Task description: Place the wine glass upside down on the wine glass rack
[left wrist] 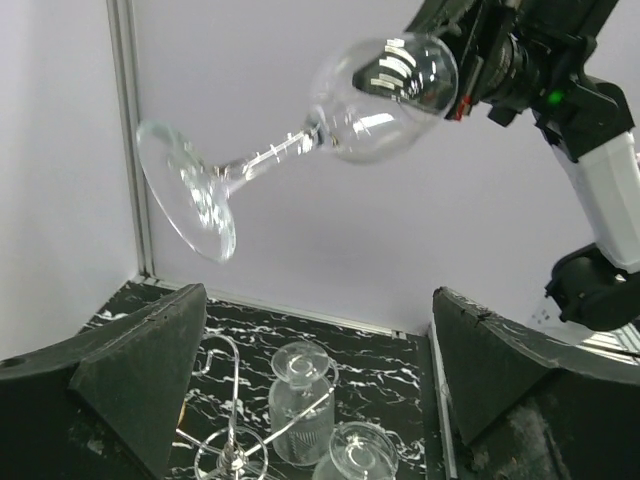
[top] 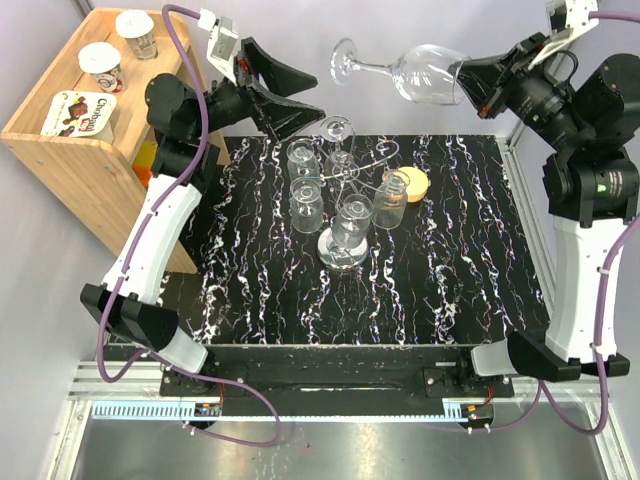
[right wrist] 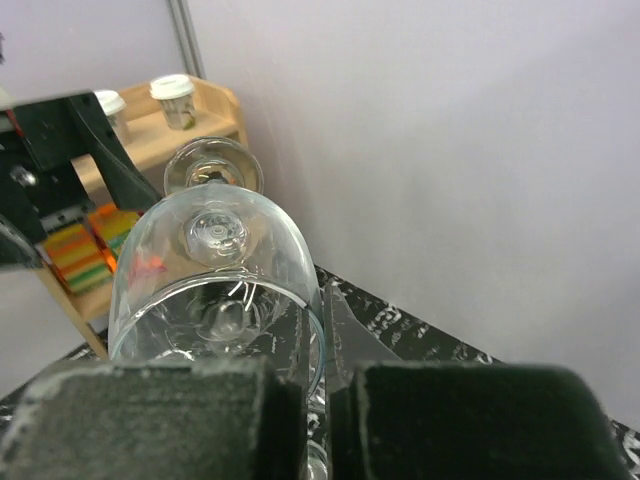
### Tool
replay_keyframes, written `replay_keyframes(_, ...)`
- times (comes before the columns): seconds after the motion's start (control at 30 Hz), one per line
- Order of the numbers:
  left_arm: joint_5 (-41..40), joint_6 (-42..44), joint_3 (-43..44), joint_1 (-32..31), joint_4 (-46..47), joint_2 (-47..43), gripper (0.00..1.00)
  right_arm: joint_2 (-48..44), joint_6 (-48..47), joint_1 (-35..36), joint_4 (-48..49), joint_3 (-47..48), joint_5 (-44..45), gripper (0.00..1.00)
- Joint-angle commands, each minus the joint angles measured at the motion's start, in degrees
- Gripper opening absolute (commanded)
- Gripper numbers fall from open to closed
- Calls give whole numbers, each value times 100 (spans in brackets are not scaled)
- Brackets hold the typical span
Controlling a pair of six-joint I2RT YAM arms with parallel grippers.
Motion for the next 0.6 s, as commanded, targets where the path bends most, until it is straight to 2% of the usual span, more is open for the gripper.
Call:
replay_keyframes(0.0,-2,-627,-462,29,976,-340,99,259,810,-14,1122,521,-488,0)
replay_keyframes(0.1,-37,-635,-656,20,993,-376,99,445,942,-14,1227,733,-690,0)
replay_keyframes(0.17,-63,-941,-831,2,1360,-323,99,437,1239,-14,1770,488,-918,0)
replay_keyframes(0.27,-107,-1854,-1183,-76,2800,-183,99,463,2064,-14,2710,197,-1059,0)
replay_keyframes(0.37,-151,-2348,-1333,-270,3680,-7,99,620,2997,-14,3572,74,-1094,0)
replay_keyframes(0.47,-370,-2884,-1307,-463,4446,212,99,814,3008,30,3416,267,-1068,0)
replay_keyframes(0.57,-564,-2964,-1070,-639,4571,388,99,779,3147,30,3705,39,-1077,0)
